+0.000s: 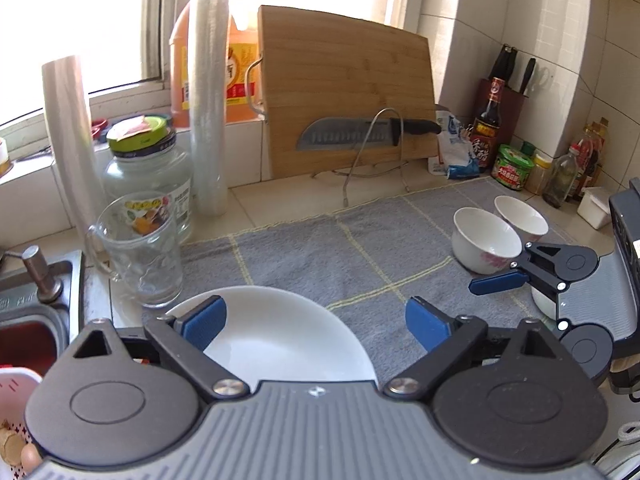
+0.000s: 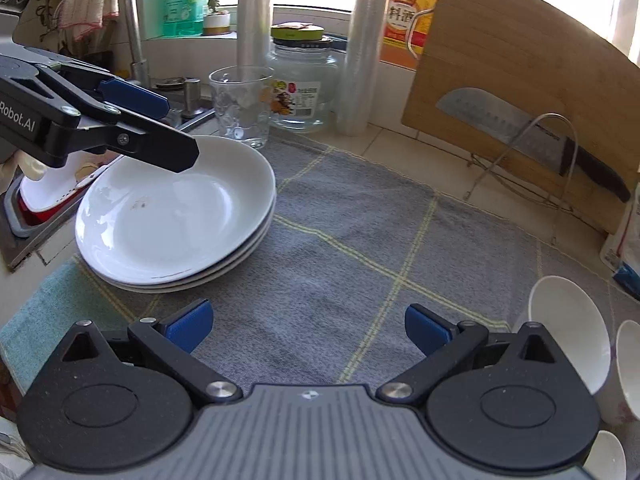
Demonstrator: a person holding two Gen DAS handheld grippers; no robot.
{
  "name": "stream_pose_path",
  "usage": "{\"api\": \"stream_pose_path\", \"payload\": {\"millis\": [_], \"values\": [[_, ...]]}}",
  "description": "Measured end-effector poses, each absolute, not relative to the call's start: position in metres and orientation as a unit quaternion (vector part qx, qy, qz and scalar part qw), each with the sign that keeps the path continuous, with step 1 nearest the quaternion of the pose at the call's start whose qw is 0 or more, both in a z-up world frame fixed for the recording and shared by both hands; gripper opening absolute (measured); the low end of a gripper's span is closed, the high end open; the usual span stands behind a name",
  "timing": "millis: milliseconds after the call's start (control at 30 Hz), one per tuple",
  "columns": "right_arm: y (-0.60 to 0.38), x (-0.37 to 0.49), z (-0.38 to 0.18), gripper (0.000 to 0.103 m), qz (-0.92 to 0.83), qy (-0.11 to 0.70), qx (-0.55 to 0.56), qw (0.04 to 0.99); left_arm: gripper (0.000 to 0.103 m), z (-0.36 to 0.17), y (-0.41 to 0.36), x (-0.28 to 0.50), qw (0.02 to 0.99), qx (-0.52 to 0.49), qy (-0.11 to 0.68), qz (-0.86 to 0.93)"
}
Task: Organize plates and bowls
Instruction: 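Withdraw the left tool while the right tool moves to a white bowl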
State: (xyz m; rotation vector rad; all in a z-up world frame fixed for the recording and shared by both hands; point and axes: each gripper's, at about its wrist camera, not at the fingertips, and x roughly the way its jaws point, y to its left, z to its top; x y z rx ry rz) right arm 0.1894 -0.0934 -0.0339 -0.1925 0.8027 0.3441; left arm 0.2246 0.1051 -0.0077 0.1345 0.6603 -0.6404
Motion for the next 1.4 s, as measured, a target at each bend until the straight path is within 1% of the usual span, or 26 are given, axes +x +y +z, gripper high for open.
{"api": "stream_pose_path", "payload": {"millis": [100, 400, 667, 933, 1033, 1400], "values": [[-0.113, 0.177, -0.027, 0.103, 0.128, 0.38, -0.09, 0.911, 0.1, -0.008, 0.087, 0.222, 0.892, 0.072, 0.297, -0.334], [-0.183, 0.165, -0.011, 0.103, 0.084, 0.355, -0.096, 0.926, 0.1, -0.017, 0.028, 0.208, 0.879, 0.092, 0.306, -0.353], [-0.25, 0.172, -0.012, 0.103, 0.129, 0.347, -0.106, 0.923, 0.1, -0.026, -0.03, 0.201, 0.893, 0.119, 0.312, -0.3], [-0.295, 0.189, -0.019, 0.103, 0.18, 0.353, -0.106, 0.912, 0.1, -0.048, -0.092, 0.197, 0.884, 0.157, 0.319, -0.304], [-0.305, 0.198, -0.021, 0.103, 0.196, 0.359, -0.095, 0.908, 0.1, -0.057, -0.114, 0.197, 0.879, 0.185, 0.309, -0.312], [-0.32, 0.253, -0.029, 0.103, 0.236, 0.391, -0.062, 0.888, 0.1, -0.076, -0.141, 0.213, 0.859, 0.212, 0.307, -0.352]]}}
